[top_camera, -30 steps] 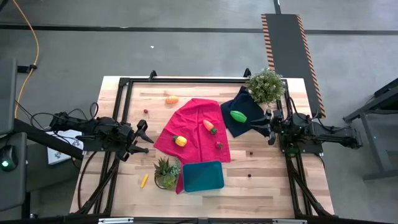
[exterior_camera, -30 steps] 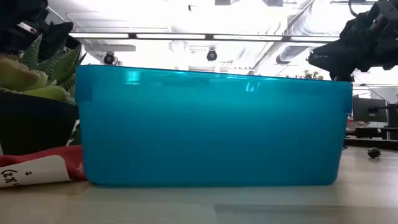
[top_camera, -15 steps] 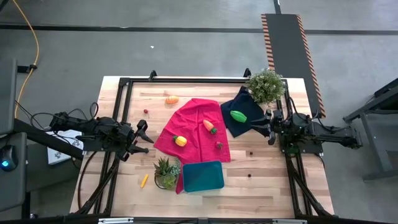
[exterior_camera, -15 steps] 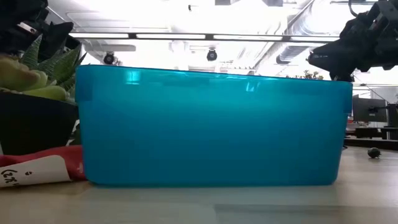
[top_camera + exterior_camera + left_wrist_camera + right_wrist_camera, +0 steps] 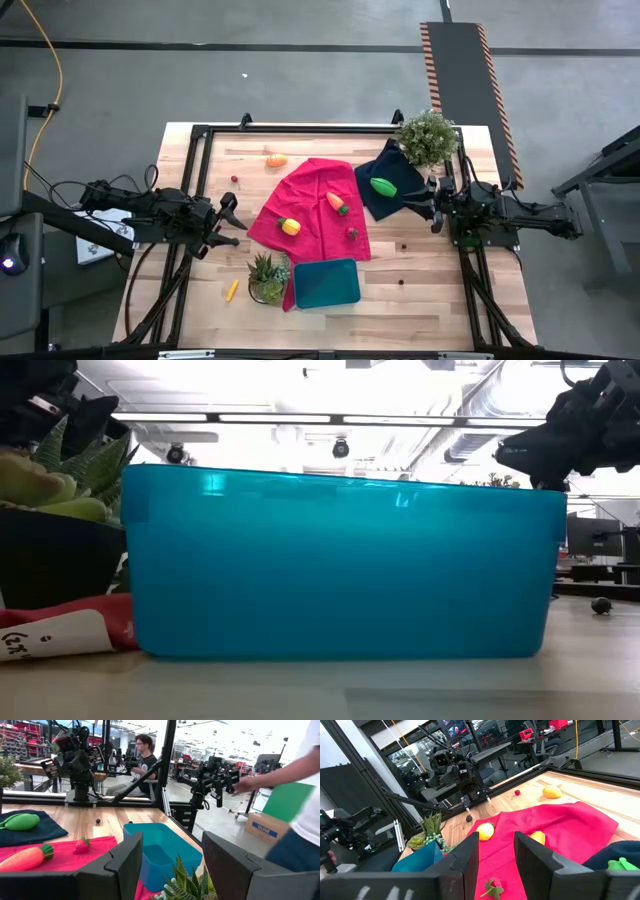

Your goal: Pick and placing Produce into tupperware

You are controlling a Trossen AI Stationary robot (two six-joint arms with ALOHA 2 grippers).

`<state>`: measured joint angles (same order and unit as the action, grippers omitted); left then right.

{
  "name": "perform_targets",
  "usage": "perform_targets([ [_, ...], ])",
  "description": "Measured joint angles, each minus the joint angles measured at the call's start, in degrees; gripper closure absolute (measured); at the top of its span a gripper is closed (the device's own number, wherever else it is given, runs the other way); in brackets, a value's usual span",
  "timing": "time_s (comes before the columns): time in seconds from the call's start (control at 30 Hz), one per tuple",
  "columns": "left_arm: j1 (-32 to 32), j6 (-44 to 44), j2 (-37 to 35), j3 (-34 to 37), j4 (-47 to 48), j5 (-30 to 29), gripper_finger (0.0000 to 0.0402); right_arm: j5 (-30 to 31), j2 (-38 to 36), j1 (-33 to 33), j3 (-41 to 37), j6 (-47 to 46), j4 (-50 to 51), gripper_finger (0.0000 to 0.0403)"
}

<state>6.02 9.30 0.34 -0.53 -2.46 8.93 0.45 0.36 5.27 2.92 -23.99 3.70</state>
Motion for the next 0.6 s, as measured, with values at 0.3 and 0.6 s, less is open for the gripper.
perform_targets([
  [0.3,0.0,4.3,0.01,0.01,-0.61,-1.05,0.0208,0.0,-0.01,0.01,0.0,0.0,-0.01,0.0289],
  [0.6,0.0,6.01,0.01,0.02,-0.48,-1.05,0.0208,0.0,0.0,0.0,0.0,-0.31,-0.02,0.0289],
])
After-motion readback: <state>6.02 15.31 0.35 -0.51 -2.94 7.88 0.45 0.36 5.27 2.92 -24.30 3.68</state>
